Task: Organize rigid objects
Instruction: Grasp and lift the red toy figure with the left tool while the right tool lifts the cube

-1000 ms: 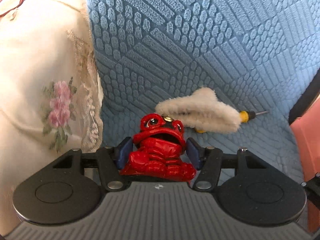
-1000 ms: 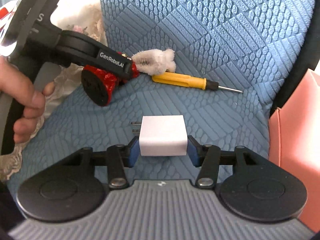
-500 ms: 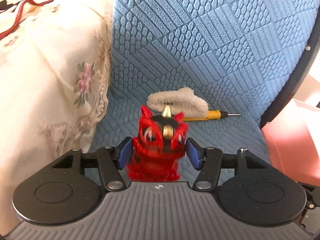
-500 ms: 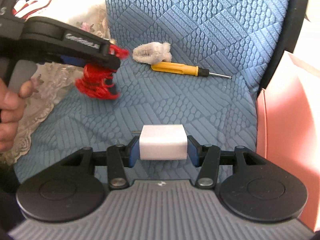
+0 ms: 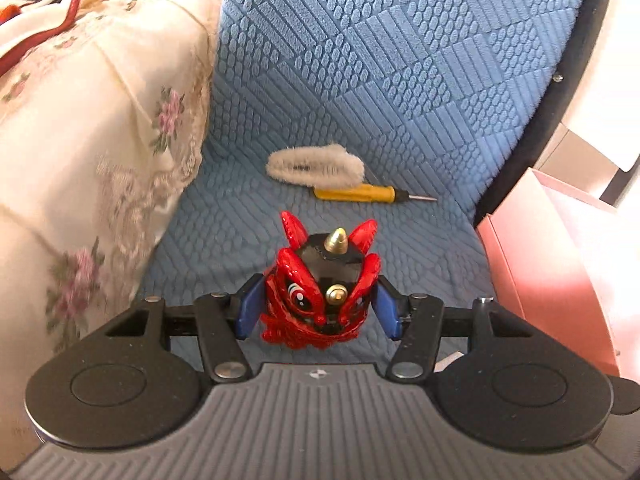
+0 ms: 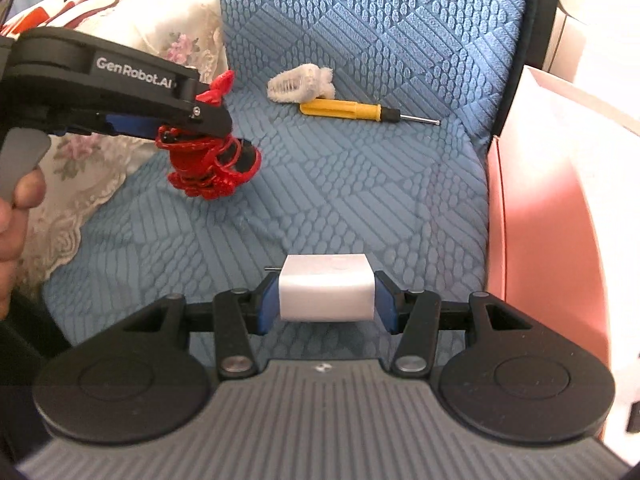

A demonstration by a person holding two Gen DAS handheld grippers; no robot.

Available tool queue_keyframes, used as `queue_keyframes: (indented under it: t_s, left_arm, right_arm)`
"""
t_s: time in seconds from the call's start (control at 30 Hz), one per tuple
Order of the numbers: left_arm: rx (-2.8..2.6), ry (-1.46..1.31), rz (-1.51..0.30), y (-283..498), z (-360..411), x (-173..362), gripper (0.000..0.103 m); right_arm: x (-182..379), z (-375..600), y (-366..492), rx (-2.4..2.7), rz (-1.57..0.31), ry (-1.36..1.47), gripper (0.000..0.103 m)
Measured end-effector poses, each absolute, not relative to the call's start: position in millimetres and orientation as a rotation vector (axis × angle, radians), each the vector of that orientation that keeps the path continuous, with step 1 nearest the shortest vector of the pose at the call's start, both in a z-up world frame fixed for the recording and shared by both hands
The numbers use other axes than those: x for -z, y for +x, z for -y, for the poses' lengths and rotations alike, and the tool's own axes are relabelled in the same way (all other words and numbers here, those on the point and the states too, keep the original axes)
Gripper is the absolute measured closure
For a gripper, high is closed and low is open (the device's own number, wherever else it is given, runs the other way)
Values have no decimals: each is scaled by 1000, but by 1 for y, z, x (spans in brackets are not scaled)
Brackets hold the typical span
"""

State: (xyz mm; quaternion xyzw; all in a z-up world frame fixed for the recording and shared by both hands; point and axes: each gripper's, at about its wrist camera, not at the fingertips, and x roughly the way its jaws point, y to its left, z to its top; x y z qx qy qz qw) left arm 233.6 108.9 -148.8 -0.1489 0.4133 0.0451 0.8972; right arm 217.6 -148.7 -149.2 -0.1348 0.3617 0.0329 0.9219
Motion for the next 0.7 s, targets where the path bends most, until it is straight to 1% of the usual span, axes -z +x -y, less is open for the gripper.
queue_keyframes:
  t_s: [0.3, 0.67, 0.7]
  left_arm:
    - [-72, -339, -883, 193, -88, 157, 40]
    - [-108, -356, -918, 166, -70, 170, 40]
    - [-112, -357, -916, 165, -69, 170, 40]
  right_arm:
    - [157, 141, 191, -81, -746, -318, 50]
    - [159, 153, 184, -123, -813, -240, 49]
    - [158, 154, 184, -124, -808, -229, 50]
